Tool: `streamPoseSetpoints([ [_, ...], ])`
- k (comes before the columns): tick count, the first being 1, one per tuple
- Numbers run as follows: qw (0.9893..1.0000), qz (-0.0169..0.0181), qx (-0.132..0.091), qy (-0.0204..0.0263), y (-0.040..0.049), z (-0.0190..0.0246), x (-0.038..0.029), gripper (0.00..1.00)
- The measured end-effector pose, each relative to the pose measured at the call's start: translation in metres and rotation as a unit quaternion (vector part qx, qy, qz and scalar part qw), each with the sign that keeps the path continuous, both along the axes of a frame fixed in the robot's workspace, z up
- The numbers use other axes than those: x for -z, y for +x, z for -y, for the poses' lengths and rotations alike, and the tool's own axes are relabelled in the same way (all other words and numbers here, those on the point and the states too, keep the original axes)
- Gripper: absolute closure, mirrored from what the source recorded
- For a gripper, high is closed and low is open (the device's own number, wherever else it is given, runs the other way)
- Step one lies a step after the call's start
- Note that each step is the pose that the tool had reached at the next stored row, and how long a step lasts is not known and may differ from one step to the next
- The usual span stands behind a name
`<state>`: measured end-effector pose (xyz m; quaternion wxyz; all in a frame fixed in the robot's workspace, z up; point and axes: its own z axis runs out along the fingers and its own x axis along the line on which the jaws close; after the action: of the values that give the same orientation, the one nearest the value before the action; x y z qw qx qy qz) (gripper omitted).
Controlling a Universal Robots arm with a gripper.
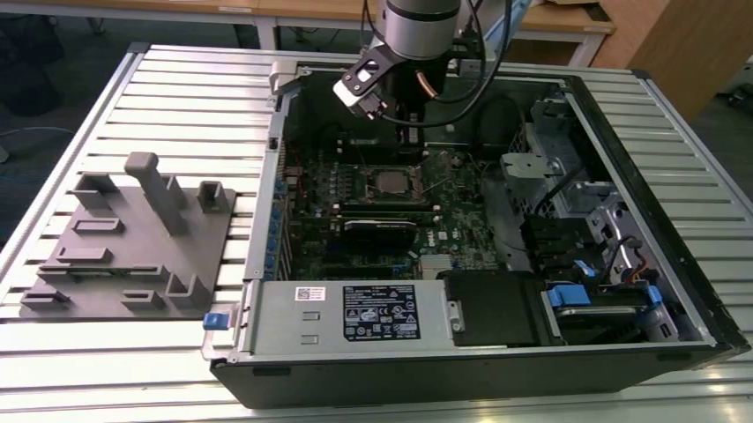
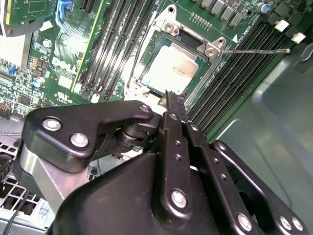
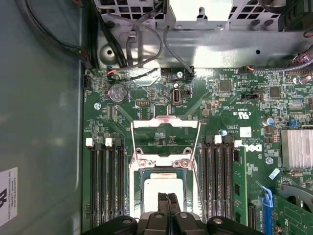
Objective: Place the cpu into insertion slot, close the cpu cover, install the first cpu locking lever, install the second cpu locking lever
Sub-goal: 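Close the cpu cover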
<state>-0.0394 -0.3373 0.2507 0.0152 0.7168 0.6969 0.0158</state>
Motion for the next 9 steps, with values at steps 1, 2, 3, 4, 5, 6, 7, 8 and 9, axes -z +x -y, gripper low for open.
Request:
streamPoseSetpoints([
  [1, 1.0, 0.0, 0.0, 0.0, 0.0, 0.0, 0.0, 0.9],
  [2, 1.0, 0.0, 0.0, 0.0, 0.0, 0.0, 0.0, 0.9],
  [3, 1.0, 0.0, 0.0, 0.0, 0.0, 0.0, 0.0, 0.9],
  [4, 1.0, 0.0, 0.0, 0.0, 0.0, 0.0, 0.0, 0.9],
  [5, 1.0, 0.0, 0.0, 0.0, 0.0001, 0.0, 0.0, 0.9],
  [6, 1.0, 0.0, 0.0, 0.0, 0.0001, 0.0, 0.0, 0.9],
  [7, 1.0, 0.0, 0.0, 0.0, 0.0004, 0.0, 0.0, 0.9],
  [8, 1.0, 0.0, 0.0, 0.0001, 0.0008, -0.0001, 0.0001, 0.9],
  [9, 1.0, 0.0, 0.0, 0.0, 0.0014, -0.0001, 0.0002, 0.9],
])
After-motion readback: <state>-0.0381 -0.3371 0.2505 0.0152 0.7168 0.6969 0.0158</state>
